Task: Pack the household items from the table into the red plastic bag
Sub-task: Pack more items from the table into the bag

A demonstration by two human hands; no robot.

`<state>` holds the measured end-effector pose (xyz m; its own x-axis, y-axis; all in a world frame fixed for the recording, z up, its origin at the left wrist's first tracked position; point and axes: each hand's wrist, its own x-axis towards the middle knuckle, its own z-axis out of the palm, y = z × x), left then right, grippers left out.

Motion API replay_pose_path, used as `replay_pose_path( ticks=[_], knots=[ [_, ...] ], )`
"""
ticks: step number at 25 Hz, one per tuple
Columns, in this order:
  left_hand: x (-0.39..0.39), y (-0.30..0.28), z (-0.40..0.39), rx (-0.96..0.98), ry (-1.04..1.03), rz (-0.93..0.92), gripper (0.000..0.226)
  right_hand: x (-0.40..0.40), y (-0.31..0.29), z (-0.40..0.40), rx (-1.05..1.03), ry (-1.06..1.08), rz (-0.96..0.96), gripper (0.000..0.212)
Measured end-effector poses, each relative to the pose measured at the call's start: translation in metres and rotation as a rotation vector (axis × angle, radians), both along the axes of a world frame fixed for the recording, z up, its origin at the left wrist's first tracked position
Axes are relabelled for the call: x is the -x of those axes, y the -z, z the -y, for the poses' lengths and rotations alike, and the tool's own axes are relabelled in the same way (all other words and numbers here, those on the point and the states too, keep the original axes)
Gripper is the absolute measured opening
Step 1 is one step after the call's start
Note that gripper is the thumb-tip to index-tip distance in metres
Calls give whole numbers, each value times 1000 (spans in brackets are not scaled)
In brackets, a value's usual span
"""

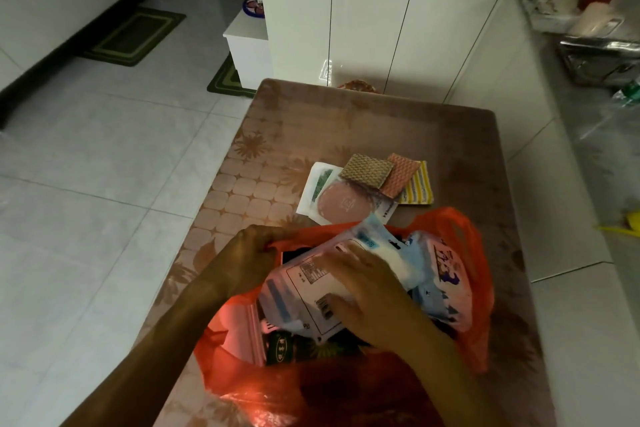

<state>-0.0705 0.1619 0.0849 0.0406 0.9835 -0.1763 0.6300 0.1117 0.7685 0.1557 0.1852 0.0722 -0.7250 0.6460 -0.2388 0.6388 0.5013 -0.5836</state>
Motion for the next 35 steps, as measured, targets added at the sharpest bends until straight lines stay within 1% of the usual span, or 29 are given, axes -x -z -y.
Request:
replay_pose_path(
  ticks=[1, 2, 4, 6, 7, 8, 10, 11, 12, 13, 14, 15, 16, 17, 18, 19, 20, 22, 23, 25, 26, 28, 31, 32, 33, 34, 35],
  knots=[
    [1, 4, 0, -6, -9, -18, 54, 3, 15, -8, -43, 27, 187, 56],
    [2, 6, 0, -1, -24, -23, 53, 6, 24, -11, -16, 30, 342, 60],
    [3, 10, -2, 0, -55, -36, 52, 14, 33, -2, 53, -12, 485, 70],
    [7, 15, -5, -12, -71, -68, 51, 20, 25, 8, 59, -69, 547, 78],
    [8, 18, -6, -17, -67, -81, 50, 22, 17, 7, 67, -73, 519, 74],
    [8, 21, -7, -16, -53, -82, 50, 24, 11, -2, 90, -32, 429, 63],
    [7, 24, -8, -13, -31, -43, 51, 34, -1, -37, 71, 195, 89, 36],
    [7, 25, -9, -20, -29, -22, 54, 41, -1, -58, -5, 298, -50, 30],
    [7, 25, -9, -24, -29, -10, 57, 49, 9, -80, -102, 355, -127, 27],
    [9, 26, -10, -18, -36, -1, 58, 58, 19, -100, -167, 366, -143, 26],
    [11, 28, -12, -10, -41, 7, 56, 65, 44, -123, -173, 345, -71, 26],
    [14, 32, -13, -1, -41, 18, 54, 69, 69, -140, -102, 352, 69, 26],
    [16, 36, -16, 11, -38, 19, 51, 66, 97, -155, 16, 423, 241, 42],
    [18, 40, -18, 21, -30, 14, 47, 58, 121, -166, 168, 579, 354, 67],
    [18, 39, -19, 21, -20, 21, 44, 47, 136, -172, 286, 781, 377, 85],
    [20, 45, -21, 28, -8, 43, 42, 41, 146, -178, 350, 950, 332, 95],
    [22, 55, -24, 37, 3, 67, 41, 40, 153, -183, 363, 1045, 306, 101],
    [18, 55, -21, 50, 8, 94, 40, 37, 151, -180, 326, 1055, 416, 114],
    [17, 58, -20, 68, 10, 116, 40, 40, 147, -177, 311, 1052, 452, 115],
    [17, 62, -23, 80, 24, 152, 39, 43, 157, -183, 314, 1114, 411, 114],
    [19, 63, -25, 77, 14, 163, 40, 46, 161, -185, 346, 1145, 364, 111],
    [21, 64, -28, 70, -10, 160, 44, 50, 164, -190, 401, 1225, 238, 97],
    [23, 65, -28, 82, -44, 136, 51, 53, 166, -192, 494, 1479, 37, 79],
    [23, 65, -29, 95, -48, 131, 51, 52, 168, -193, 529, 1560, -48, 70],
    [24, 63, -29, 103, -49, 131, 51, 51, 168, -194, 582, 1603, -139, 53],
    [25, 63, -31, 104, -49, 131, 52, 51, 169, -195, 663, 1605, -240, 32],
    [25, 61, -32, 98, -49, 134, 55, 51, 167, -196, 762, 1574, -330, 21]
  ],
)
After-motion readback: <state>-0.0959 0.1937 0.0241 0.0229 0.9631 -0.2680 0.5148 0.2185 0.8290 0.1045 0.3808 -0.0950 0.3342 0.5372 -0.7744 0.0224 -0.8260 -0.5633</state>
